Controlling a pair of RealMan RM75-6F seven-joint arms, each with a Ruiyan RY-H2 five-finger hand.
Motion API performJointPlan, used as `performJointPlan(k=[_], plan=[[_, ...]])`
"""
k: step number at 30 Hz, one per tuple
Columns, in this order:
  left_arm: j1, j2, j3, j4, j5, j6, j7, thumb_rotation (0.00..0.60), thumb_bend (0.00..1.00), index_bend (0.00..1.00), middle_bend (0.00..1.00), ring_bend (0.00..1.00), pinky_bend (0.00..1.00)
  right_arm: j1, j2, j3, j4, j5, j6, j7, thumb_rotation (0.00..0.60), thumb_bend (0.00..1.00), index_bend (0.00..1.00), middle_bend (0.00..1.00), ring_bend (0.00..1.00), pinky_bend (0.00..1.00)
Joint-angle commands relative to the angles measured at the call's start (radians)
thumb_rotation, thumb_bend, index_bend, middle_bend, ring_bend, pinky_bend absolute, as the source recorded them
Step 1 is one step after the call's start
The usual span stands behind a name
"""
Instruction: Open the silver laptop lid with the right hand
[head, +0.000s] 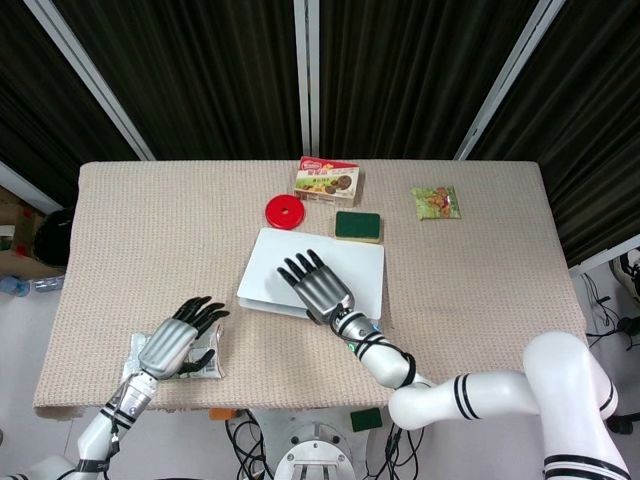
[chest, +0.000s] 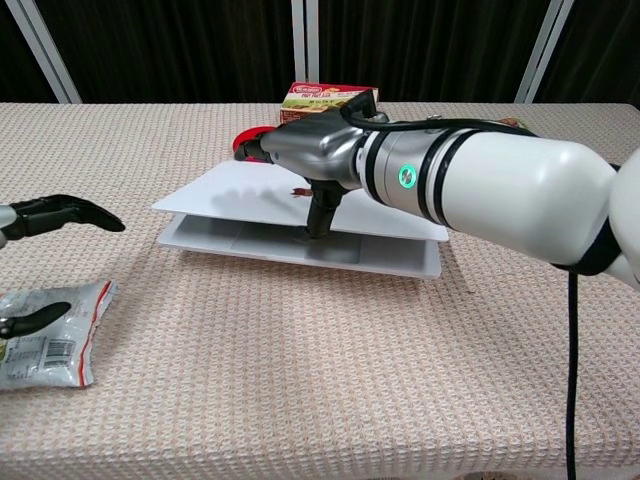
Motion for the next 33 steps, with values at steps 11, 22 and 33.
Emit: performJointPlan(k=[11,22,33], plan=[[-0.08,-0.047,-0.018,0.018,-0.008,-0.067,-0.004,0.6,0.35,0.16,0.12,0.03,0.09,0.007,0.011,0.006,-0.004,-0.007,0.01,0.034,0.6,1.0,0.0,0.0,0.0,0.0],[-0.146,-0.081,-0.041,0.032,-0.033,-0.129,0.001,0.6,0.36,0.16,0.12,0.03,0.09,0.014,0.009,0.006,0.001,-0.005,0.019,0.046,0.6,1.0,0.0,0.0,0.0,0.0],[-0.218,-0.076,-0.057,0.021,-0.113,-0.26,0.052,0.6,0.35,0.16,0.12,0.03,0.09,0.013,0.009,0.011,0.0,-0.009,0.047,0.05,0.6,1.0,0.0,0.0,0.0,0.0]])
